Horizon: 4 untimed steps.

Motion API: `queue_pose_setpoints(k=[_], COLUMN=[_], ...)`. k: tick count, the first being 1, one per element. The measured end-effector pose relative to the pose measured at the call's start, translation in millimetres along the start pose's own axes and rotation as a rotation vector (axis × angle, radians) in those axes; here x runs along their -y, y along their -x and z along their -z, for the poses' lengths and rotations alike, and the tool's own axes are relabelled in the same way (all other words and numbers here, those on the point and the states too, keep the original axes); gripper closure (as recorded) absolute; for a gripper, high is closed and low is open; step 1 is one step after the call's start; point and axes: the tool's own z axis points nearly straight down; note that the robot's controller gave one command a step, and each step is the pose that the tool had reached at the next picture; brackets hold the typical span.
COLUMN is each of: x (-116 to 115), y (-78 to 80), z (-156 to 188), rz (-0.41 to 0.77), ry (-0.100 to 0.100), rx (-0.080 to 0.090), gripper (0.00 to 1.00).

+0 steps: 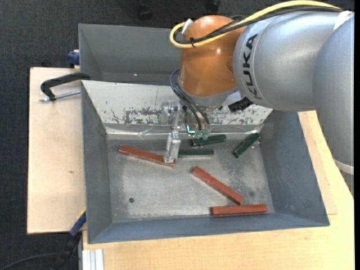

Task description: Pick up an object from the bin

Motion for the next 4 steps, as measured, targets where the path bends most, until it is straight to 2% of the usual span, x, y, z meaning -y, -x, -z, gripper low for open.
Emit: queue_pose_setpoints(k=[1,2,3,4], x=[-58,-63,-52,-61], y=[3.1,-5.7,4.5,-0.3], z=[-110,-74,-76,-107], rz=[-0.170,-0.211,-0.382,-0.600], ry=[0.001,0.003,0.002,0.001], rx=[0.000,0.010,0.010,0.003], gripper=[0.00,0.00,0.00,0.00])
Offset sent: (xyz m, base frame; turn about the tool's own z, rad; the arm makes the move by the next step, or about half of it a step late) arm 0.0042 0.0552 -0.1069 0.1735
